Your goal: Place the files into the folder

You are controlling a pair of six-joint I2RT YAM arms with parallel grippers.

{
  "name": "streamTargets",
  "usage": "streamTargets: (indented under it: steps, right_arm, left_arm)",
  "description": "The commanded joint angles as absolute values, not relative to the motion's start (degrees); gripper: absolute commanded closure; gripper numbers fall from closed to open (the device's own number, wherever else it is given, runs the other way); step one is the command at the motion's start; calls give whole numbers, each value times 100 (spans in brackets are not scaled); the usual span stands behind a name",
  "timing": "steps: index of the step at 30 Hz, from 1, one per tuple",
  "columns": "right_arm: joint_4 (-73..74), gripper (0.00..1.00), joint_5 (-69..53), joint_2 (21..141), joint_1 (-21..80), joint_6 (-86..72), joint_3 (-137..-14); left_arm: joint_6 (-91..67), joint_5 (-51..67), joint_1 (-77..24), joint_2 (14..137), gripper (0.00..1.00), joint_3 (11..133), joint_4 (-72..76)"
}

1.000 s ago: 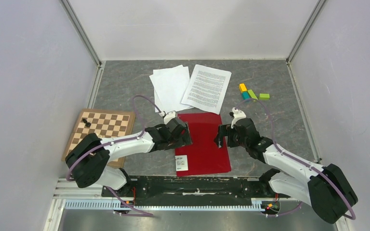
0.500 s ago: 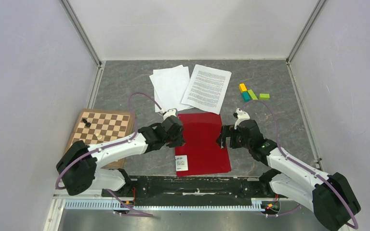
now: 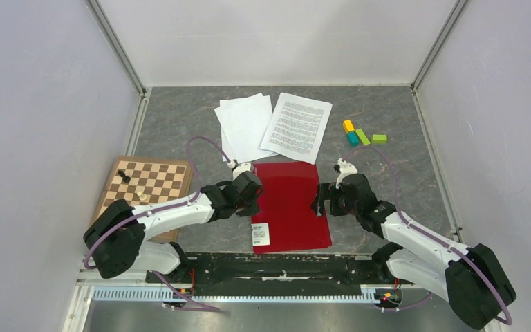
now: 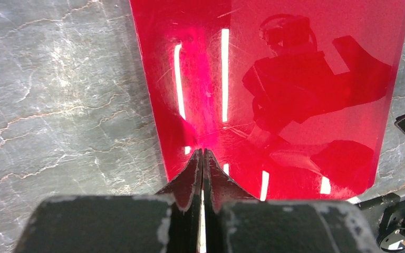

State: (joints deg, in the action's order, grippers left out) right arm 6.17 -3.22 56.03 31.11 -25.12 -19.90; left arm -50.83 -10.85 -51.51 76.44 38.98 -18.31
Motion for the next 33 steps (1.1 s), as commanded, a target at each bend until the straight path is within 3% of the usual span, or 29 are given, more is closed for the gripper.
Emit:
streamTargets:
  steps: [1, 33]
  right_arm:
    - [432, 1, -404, 5688, 3094, -2574, -1982]
    - [334, 2, -707, 5678, 3171, -2536, -2024]
  left_arm:
    - [-5019, -1422, -5168, 7474, 98, 3885, -1928]
    - [-5168, -1670, -5168, 7899, 98, 3606, -1969]
